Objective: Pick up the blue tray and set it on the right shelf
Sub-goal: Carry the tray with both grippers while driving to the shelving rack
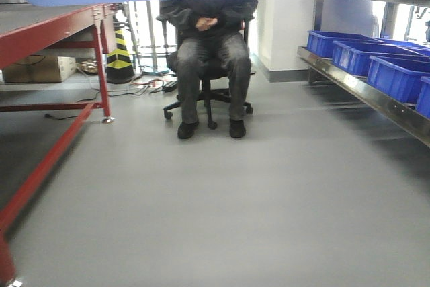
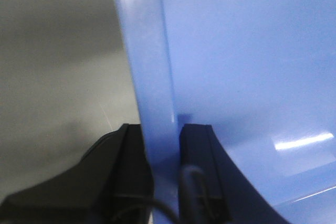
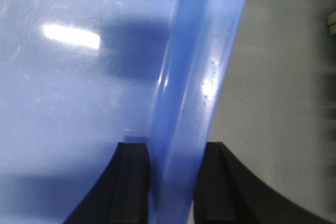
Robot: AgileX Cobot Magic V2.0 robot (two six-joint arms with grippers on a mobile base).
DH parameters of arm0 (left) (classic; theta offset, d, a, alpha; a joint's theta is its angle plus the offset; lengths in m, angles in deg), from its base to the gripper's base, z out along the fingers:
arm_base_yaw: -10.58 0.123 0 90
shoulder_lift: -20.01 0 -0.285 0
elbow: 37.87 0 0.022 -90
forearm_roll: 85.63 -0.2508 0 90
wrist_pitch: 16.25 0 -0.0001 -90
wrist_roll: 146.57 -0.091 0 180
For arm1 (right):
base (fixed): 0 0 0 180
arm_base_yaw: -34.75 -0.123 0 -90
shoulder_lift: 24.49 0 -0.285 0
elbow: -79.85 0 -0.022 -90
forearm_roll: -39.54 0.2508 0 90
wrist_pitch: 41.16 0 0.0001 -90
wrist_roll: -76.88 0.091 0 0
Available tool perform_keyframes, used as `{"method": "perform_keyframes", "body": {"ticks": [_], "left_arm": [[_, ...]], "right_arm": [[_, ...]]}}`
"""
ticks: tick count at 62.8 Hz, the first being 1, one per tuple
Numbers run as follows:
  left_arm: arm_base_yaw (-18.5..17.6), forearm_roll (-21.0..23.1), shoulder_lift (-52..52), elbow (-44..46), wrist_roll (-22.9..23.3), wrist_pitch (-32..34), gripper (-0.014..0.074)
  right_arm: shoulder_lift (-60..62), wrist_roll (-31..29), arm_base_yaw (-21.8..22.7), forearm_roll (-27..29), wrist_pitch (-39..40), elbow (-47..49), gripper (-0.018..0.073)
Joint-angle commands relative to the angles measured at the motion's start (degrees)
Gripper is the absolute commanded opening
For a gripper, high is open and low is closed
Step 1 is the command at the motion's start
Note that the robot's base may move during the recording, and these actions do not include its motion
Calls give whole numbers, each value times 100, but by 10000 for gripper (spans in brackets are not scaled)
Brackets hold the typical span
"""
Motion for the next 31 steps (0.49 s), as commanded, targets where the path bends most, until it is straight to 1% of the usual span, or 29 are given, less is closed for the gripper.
{"method": "perform_keyframes", "body": {"ticks": [1,31], "left_arm": [[-173,1270,150,176,-280,-366,-48],[-173,1314,150,176,-280,-366,-48]], "right_arm": [[98,-188,-111,814,-198,179,23],[98,-188,-111,814,-192,179,23]]}}
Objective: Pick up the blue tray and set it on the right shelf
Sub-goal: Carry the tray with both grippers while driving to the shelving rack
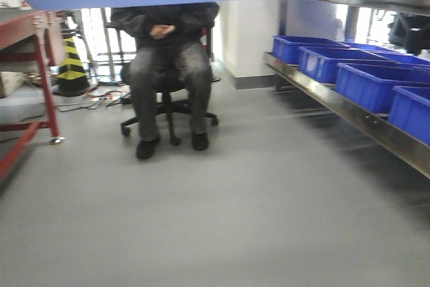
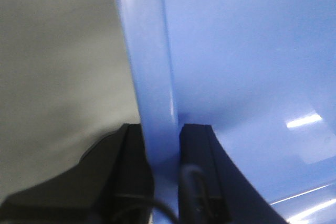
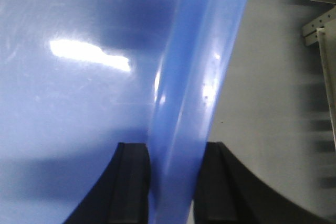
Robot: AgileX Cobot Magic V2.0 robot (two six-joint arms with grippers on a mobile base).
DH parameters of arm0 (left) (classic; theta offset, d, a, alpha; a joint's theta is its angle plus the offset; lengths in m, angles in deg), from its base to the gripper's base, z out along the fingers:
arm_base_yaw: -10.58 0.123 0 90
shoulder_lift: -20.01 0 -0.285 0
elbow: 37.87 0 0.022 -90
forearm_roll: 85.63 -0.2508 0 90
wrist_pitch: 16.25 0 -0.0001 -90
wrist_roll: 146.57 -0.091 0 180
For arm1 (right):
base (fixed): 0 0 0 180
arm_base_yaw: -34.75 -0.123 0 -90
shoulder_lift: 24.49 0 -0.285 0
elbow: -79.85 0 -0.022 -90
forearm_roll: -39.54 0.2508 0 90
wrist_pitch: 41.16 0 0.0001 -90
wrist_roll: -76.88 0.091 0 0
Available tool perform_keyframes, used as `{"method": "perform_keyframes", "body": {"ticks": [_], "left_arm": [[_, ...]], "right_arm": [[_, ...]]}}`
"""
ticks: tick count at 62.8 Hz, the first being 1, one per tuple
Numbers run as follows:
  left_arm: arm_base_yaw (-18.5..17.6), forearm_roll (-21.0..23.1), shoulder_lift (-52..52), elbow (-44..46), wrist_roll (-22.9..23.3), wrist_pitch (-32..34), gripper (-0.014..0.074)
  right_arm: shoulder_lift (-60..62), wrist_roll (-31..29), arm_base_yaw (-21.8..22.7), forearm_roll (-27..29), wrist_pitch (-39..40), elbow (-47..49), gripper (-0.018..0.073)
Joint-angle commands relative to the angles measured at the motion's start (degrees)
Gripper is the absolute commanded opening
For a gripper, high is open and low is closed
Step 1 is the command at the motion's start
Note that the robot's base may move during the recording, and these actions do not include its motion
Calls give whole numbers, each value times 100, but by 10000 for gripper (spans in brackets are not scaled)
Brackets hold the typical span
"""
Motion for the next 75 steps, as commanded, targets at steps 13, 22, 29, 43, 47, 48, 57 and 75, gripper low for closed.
{"method": "perform_keyframes", "body": {"ticks": [13,22,29,43,47,48,57,75], "left_arm": [[-173,1319,150,184,-280,-366,-48],[-173,1346,150,184,-280,-366,-48],[-173,1346,150,184,-280,-366,-48],[-173,1346,150,184,-280,-366,-48],[-173,1355,150,184,-280,-366,-48],[-173,1355,150,184,-280,-366,-48],[-173,1355,150,184,-280,-366,-48],[-173,1355,150,184,-280,-366,-48]], "right_arm": [[98,-188,-120,814,-192,179,23],[98,-188,-120,814,-192,179,23],[98,-188,-120,814,-192,179,23],[98,-188,-120,814,-192,179,23],[98,-188,-120,814,-192,179,23],[98,-188,-120,814,-192,179,23],[98,-188,-120,814,-192,179,23],[98,-188,-120,814,-192,179,23]]}}
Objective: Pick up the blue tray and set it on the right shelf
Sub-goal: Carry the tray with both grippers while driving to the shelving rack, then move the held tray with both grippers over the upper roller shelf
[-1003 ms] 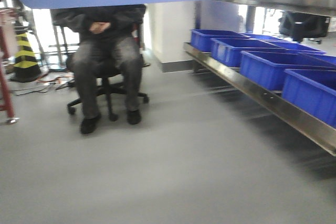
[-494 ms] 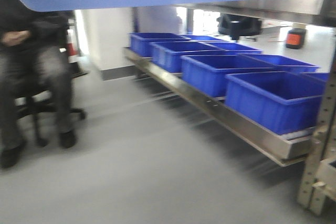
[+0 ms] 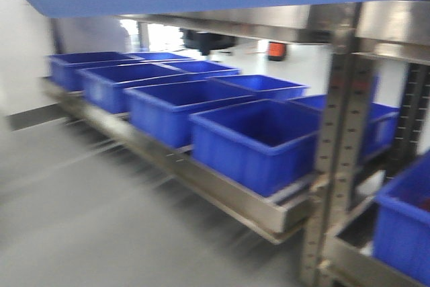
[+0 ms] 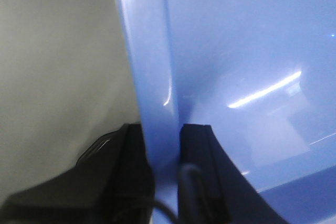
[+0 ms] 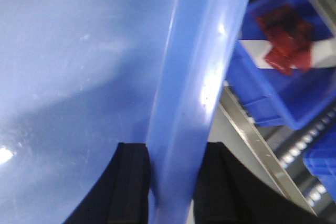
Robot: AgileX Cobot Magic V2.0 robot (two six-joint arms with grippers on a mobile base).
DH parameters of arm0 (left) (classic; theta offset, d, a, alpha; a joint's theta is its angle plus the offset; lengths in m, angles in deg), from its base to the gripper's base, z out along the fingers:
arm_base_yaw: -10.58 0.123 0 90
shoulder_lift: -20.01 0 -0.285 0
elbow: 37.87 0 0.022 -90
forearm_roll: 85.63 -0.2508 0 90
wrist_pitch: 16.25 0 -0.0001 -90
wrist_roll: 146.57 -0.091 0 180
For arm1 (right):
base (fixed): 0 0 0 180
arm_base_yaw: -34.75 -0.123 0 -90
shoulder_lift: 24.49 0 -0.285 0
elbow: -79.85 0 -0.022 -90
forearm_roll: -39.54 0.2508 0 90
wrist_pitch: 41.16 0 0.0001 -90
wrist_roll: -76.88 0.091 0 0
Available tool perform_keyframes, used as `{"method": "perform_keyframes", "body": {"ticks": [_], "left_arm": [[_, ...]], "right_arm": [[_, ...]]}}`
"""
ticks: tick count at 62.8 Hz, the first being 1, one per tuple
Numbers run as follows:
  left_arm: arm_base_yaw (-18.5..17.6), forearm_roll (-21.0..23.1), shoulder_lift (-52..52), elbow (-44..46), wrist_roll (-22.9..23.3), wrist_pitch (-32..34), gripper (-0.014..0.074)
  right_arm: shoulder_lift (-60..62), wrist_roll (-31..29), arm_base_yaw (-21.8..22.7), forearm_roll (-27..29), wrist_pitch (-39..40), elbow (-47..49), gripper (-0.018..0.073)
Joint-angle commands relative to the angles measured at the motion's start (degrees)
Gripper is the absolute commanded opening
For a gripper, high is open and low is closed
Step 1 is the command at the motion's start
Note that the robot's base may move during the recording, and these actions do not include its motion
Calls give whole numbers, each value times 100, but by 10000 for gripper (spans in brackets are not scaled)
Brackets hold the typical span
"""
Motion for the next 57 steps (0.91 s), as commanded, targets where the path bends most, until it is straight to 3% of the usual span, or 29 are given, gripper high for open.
{"method": "perform_keyframes", "body": {"ticks": [1,57], "left_arm": [[-173,1276,150,184,-269,-366,-48],[-173,1276,150,184,-269,-366,-48]], "right_arm": [[98,-188,-132,855,-192,179,23],[98,-188,-132,855,-192,179,23]]}}
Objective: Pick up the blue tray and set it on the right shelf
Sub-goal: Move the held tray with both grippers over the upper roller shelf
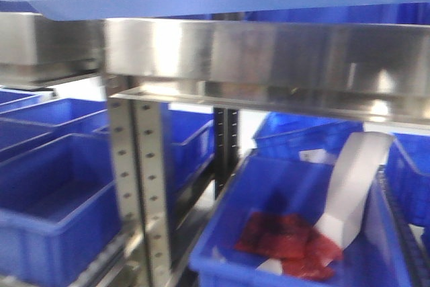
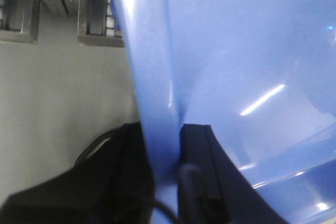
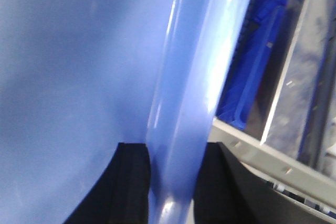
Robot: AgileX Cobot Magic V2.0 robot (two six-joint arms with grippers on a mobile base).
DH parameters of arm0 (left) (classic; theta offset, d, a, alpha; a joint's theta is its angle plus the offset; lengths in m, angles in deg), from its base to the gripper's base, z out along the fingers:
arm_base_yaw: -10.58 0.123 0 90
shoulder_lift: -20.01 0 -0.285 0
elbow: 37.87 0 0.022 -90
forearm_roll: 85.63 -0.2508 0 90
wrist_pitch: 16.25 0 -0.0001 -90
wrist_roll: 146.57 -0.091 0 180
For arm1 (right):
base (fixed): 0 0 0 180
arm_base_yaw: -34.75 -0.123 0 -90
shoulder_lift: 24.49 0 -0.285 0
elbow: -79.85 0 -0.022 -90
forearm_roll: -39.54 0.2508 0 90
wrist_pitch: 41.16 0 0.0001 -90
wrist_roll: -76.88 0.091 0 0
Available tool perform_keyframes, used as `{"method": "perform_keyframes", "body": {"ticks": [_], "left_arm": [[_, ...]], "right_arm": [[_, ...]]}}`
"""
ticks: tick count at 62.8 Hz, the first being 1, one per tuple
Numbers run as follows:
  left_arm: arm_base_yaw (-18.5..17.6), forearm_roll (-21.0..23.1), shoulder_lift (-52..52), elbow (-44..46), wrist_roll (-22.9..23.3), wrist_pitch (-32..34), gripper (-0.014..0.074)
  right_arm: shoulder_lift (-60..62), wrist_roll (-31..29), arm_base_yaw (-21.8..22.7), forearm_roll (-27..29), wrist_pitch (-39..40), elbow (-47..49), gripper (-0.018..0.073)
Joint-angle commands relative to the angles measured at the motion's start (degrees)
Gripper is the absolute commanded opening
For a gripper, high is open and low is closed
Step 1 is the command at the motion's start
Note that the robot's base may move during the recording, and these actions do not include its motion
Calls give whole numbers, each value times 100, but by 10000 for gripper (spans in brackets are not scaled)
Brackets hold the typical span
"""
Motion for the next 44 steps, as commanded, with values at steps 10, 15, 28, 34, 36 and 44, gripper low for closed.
{"method": "perform_keyframes", "body": {"ticks": [10,15,28,34,36,44], "left_arm": [[-173,1240,150,184,-250,-366,-48],[-173,1240,150,184,-250,-366,-48],[-173,1240,150,184,-250,-366,-48],[-173,1240,150,184,-250,-366,-48],[-173,1240,150,184,-250,-366,-48],[-173,1240,150,184,-250,-366,-48]], "right_arm": [[98,-188,-132,873,-192,179,23],[98,-188,-132,873,-192,179,23],[98,-188,-132,873,-192,179,23],[98,-188,-132,873,-192,179,23],[98,-188,-132,873,-192,179,23],[98,-188,-132,873,-192,179,23]]}}
